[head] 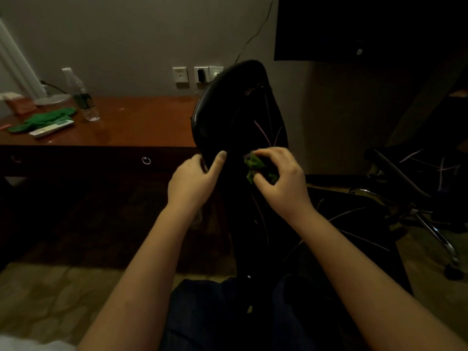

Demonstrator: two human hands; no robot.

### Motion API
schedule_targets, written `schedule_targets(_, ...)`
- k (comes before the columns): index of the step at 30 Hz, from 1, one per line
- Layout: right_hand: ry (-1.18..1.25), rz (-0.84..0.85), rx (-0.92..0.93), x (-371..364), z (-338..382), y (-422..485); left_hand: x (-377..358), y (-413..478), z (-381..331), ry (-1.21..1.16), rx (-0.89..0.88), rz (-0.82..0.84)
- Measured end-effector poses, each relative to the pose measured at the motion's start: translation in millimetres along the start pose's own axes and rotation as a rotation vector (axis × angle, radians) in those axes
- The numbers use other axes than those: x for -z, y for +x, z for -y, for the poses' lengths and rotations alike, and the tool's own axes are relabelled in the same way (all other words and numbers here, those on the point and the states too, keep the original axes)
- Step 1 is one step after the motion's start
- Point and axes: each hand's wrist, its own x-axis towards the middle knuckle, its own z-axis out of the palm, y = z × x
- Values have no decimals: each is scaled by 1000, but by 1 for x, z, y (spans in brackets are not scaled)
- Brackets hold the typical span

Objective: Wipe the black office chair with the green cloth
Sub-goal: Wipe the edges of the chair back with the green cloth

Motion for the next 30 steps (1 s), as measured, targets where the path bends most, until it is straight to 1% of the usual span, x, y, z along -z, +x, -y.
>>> schedule_targets(5, -41, 103, 18, -27, 20, 13, -19, -12, -7, -91, -32, -151)
schedule_targets(7, -75, 79, 25, -38, 21, 10, -23, -12, -7, -138, -41, -180)
schedule_targets(11, -84, -39, 96, -49, 14, 3, -28, -11, -1, -173, -85, -223)
schedule_targets(14, -120, -34, 131, -51, -1, -13, -33, -11, 2, -189, -82, -249)
schedule_targets(18, -146, -23, 98, -48, -23, -38, -38, -10, 2, -246, -83, -267)
schedule_targets(22, -132, 4, 16, -47, -40, -53, -41, -9, 2, -286, -83, -281)
schedule_targets(30, -149, 69, -117, -41, -63, -83, -43, -7, 0, -260, -68, -271)
